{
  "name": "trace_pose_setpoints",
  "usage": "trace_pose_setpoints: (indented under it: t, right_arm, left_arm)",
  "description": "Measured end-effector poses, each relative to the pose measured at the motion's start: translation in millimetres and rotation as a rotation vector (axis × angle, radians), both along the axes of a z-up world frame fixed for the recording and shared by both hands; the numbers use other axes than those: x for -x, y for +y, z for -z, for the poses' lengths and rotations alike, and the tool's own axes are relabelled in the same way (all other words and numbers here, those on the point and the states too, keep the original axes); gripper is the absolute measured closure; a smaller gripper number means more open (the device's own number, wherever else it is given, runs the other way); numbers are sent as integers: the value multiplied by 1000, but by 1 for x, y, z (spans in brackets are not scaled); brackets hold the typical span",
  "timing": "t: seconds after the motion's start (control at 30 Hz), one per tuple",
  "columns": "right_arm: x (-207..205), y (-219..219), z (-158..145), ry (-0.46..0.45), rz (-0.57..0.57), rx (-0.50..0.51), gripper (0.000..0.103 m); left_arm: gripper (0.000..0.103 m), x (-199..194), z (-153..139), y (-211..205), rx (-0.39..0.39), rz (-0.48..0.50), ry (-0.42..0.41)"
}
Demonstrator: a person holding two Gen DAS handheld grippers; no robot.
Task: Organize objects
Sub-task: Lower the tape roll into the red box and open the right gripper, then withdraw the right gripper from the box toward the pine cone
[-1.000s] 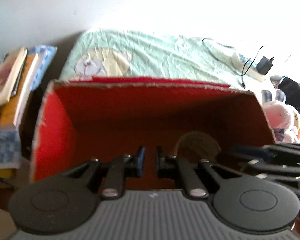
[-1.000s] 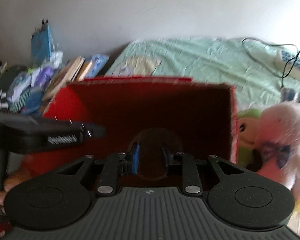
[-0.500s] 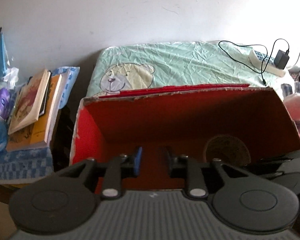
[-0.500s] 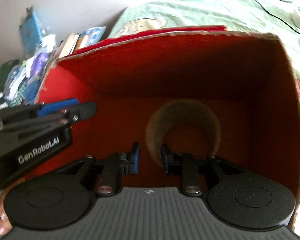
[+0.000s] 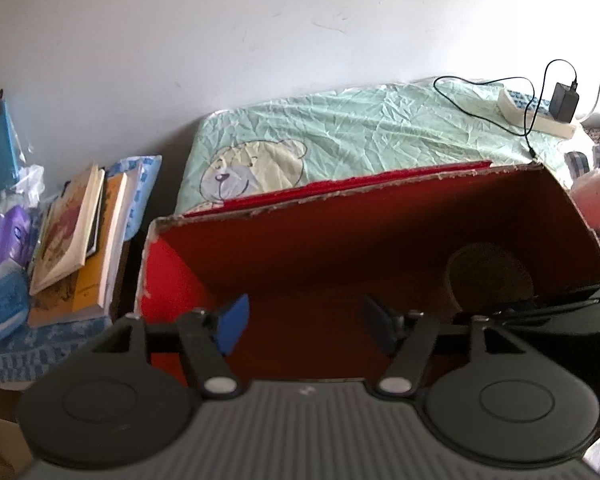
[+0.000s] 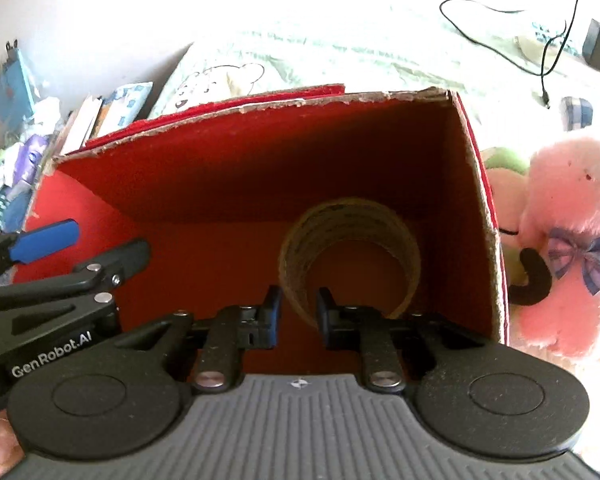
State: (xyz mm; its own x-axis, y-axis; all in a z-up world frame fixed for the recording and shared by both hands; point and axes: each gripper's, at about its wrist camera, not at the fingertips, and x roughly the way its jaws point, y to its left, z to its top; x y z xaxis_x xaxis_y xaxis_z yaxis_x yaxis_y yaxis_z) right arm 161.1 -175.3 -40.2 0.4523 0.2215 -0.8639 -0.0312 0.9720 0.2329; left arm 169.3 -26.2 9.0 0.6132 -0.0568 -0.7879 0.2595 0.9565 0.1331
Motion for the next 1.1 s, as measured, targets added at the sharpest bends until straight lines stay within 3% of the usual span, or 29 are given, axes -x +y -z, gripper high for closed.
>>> trace_pose_setpoints:
  t: [0.37, 0.57, 0.77, 1.1]
  right_arm:
    - [5, -6, -5, -54, 31, 61, 84]
    - [18, -24, -16, -96, 53, 22, 84]
    - [17, -15, -32, -153, 87, 10, 80]
    - [38, -10, -55, -219, 94, 44, 80]
  left_arm:
    - [26, 2, -1, -2, -102, -42, -15]
    - [20, 6, -6, -2, -105, -33, -17]
    - [18, 11, -12, -1, -104, -33, -26]
    - [16, 35, -31, 2, -101, -35, -59]
